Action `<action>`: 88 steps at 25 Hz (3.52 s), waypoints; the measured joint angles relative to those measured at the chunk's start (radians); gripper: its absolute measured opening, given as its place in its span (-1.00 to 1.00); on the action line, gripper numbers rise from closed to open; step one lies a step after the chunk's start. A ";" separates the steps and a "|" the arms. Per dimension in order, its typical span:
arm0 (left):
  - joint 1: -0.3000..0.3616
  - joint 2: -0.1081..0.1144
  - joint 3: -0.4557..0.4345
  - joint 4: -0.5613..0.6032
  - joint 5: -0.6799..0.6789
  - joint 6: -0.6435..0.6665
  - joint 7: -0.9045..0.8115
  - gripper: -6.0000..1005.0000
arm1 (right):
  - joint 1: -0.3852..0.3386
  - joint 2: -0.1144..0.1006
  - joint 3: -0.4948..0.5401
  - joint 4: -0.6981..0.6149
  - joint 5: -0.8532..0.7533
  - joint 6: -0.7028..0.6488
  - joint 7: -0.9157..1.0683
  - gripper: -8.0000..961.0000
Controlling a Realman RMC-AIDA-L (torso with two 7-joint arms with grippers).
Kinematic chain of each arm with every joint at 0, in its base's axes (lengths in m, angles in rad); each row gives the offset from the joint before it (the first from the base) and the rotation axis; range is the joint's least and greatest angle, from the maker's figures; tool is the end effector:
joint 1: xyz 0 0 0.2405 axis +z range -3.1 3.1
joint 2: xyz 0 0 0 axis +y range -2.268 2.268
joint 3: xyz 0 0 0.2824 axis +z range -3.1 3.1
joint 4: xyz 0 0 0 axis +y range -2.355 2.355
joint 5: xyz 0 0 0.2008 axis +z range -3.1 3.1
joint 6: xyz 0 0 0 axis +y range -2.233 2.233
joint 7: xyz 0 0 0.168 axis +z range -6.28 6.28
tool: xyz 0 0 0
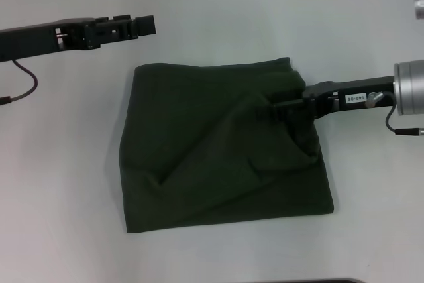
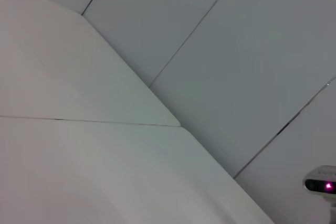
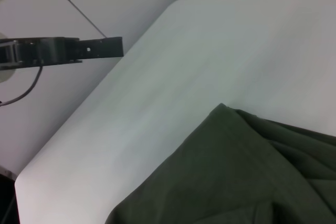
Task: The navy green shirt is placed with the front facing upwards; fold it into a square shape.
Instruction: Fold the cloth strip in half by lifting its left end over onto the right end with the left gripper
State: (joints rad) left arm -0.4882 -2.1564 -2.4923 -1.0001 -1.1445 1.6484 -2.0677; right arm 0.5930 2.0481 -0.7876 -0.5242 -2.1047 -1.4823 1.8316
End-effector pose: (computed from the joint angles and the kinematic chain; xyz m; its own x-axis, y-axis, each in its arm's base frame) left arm -0.2361 0.3455 -0.0007 0.4762 0.6694 0.5702 0.7764 -0.6245 0.0848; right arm 0.2769 0.3384 -0.0638 0.5700 -0.7513 -0.3327 -0.7739 -0.6269 0.0899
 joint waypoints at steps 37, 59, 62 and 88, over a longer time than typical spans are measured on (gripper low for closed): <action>0.002 -0.005 0.004 0.069 -0.019 -0.004 0.016 0.65 | -0.111 -0.026 -0.039 -0.062 -0.084 -0.272 -0.166 -0.95; -0.007 -0.004 0.006 0.087 -0.020 -0.008 0.015 0.65 | -0.190 -0.073 0.045 -0.086 -0.158 -0.321 -0.129 -0.61; -0.008 -0.004 0.008 0.087 -0.020 -0.009 0.016 0.65 | -0.192 -0.085 0.073 -0.088 -0.158 -0.346 -0.124 -0.32; -0.019 -0.001 0.012 0.098 -0.011 -0.018 0.080 0.65 | -0.060 -0.058 0.315 0.015 -0.153 -0.068 0.016 0.28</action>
State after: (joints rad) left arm -0.5077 -2.1569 -2.4804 -0.9019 -1.1557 1.6305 -1.9882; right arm 0.5330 1.9899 -0.4731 -0.5094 -2.2580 -1.5501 1.8476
